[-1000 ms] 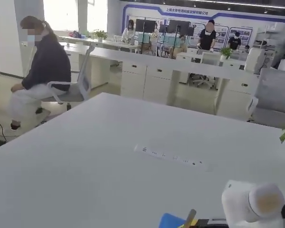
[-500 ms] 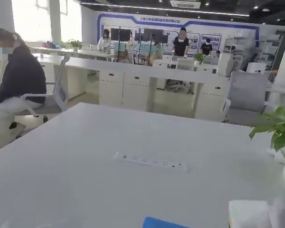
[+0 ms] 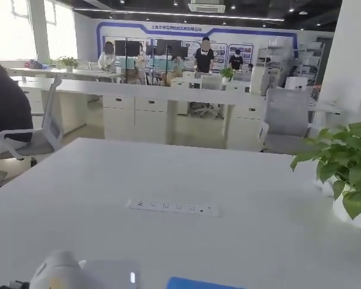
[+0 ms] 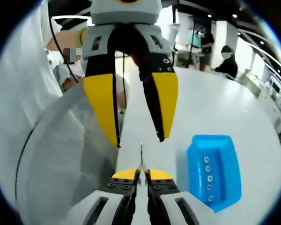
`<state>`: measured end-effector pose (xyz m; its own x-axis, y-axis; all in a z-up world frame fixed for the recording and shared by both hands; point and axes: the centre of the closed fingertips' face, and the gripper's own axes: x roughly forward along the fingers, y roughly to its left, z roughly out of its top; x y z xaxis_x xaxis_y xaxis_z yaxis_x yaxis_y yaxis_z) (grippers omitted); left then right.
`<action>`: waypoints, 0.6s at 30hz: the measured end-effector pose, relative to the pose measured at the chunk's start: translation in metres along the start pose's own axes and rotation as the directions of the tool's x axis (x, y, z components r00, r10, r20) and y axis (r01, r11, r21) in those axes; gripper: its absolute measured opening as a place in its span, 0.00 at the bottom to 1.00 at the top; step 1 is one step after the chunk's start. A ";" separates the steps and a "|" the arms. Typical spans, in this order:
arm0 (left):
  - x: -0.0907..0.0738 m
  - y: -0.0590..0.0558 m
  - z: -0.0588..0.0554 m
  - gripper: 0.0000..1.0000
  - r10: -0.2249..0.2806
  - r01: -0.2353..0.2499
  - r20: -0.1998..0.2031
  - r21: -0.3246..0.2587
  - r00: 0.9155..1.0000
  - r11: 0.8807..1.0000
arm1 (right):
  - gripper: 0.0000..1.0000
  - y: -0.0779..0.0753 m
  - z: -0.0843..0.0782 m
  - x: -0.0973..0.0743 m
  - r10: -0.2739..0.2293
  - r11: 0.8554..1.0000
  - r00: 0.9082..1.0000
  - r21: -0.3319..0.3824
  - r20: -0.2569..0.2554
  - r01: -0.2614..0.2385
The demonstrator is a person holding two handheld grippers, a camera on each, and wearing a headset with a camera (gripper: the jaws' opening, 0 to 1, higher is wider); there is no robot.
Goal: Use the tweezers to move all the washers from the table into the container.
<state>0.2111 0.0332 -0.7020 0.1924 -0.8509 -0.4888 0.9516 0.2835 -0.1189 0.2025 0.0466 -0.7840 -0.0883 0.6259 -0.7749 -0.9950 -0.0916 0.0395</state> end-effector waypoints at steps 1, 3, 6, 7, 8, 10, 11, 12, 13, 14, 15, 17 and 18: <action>0.001 -0.001 0.000 0.12 -0.006 0.006 -0.003 0.004 1.000 1.000 | 0.04 0.000 0.000 0.000 -0.003 1.000 1.000 -0.005 -0.004 0.003; 0.004 -0.003 0.000 0.09 -0.022 0.022 -0.022 0.029 1.000 0.999 | 0.04 -0.001 0.000 0.000 -0.008 1.000 1.000 -0.007 -0.005 0.008; 0.009 -0.004 -0.003 0.06 -0.031 0.034 -0.050 0.062 0.998 0.998 | 0.04 -0.003 0.002 -0.001 -0.014 1.000 1.000 -0.003 0.002 0.014; 0.010 -0.004 -0.004 0.05 -0.033 0.037 -0.056 0.066 0.998 0.997 | 0.04 -0.004 0.001 -0.001 -0.019 1.000 1.000 -0.004 0.001 0.019; 0.011 -0.004 -0.005 0.03 -0.035 0.040 -0.061 0.072 0.998 0.997 | 0.04 -0.004 0.001 -0.001 -0.022 1.000 1.000 -0.004 -0.001 0.022; 0.012 -0.003 -0.007 0.02 -0.038 0.044 -0.073 0.083 0.997 0.996 | 0.04 -0.005 -0.001 -0.002 -0.026 1.000 1.000 -0.003 -0.006 0.026; 0.012 -0.002 -0.008 0.01 -0.038 0.045 -0.078 0.084 0.996 0.995 | 0.04 -0.005 -0.002 -0.002 -0.028 1.000 1.000 -0.003 -0.007 0.028; 0.013 0.000 -0.009 0.00 -0.039 0.046 -0.080 0.085 0.996 0.995 | 0.04 -0.005 -0.003 -0.002 -0.029 1.000 1.000 -0.002 -0.009 0.029; 0.013 0.002 -0.010 0.00 -0.041 0.048 -0.082 0.085 0.996 0.995 | 0.04 -0.005 -0.004 -0.002 -0.029 1.000 0.999 -0.001 -0.014 0.029; 0.013 0.002 -0.010 0.00 -0.043 0.050 -0.082 0.083 0.996 0.995 | 0.04 -0.004 -0.006 -0.002 -0.031 1.000 0.999 -0.002 -0.019 0.031; 0.013 0.002 -0.011 0.00 -0.047 0.054 -0.086 0.079 0.995 0.995 | 0.04 -0.004 -0.007 -0.002 -0.033 0.999 0.999 -0.003 -0.022 0.033; 0.014 0.002 -0.014 0.00 -0.053 0.062 -0.103 0.086 0.993 0.994 | 0.04 -0.005 -0.010 -0.001 -0.038 0.999 0.999 0.001 -0.026 0.038; 0.015 0.002 -0.016 0.00 -0.053 0.064 -0.117 0.094 0.992 0.993 | 0.05 -0.005 -0.012 -0.001 -0.039 0.999 0.999 0.003 -0.027 0.039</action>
<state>0.2122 0.0280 -0.7232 0.1122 -0.8074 -0.5792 0.9804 0.1851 -0.0681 0.2086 0.0375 -0.7909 -0.0486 0.6076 -0.7927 -0.9978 -0.0648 0.0116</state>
